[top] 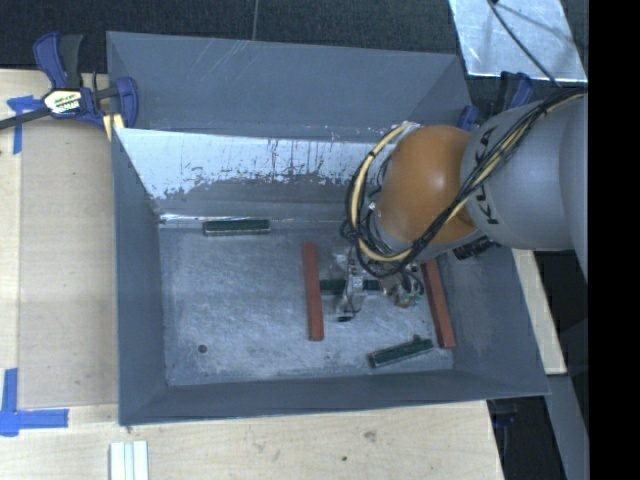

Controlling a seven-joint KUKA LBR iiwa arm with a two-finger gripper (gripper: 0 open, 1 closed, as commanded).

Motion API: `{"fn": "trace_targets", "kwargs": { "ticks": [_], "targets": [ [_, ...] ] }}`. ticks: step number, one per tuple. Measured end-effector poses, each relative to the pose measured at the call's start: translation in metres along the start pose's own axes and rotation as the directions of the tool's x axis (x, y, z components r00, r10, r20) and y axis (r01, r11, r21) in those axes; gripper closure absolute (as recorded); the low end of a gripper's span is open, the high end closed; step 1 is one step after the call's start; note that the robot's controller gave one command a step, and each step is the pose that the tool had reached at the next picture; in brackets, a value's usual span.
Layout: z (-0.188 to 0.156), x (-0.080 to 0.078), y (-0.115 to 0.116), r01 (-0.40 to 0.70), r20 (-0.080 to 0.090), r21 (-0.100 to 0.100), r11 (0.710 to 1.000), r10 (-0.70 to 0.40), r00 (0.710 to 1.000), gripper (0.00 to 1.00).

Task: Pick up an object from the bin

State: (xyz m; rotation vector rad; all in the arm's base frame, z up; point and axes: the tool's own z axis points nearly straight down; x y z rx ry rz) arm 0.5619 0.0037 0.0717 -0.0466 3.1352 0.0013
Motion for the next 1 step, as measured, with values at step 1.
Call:
{"fn": "trace_targets", "kwargs": {
  "ticks": [1],
  "targets": [
    [-0.1741,-0.0162,0.0112,0.049,0.007,0.001,0.999,-0.049,0.999,1.0]
  ]
}}
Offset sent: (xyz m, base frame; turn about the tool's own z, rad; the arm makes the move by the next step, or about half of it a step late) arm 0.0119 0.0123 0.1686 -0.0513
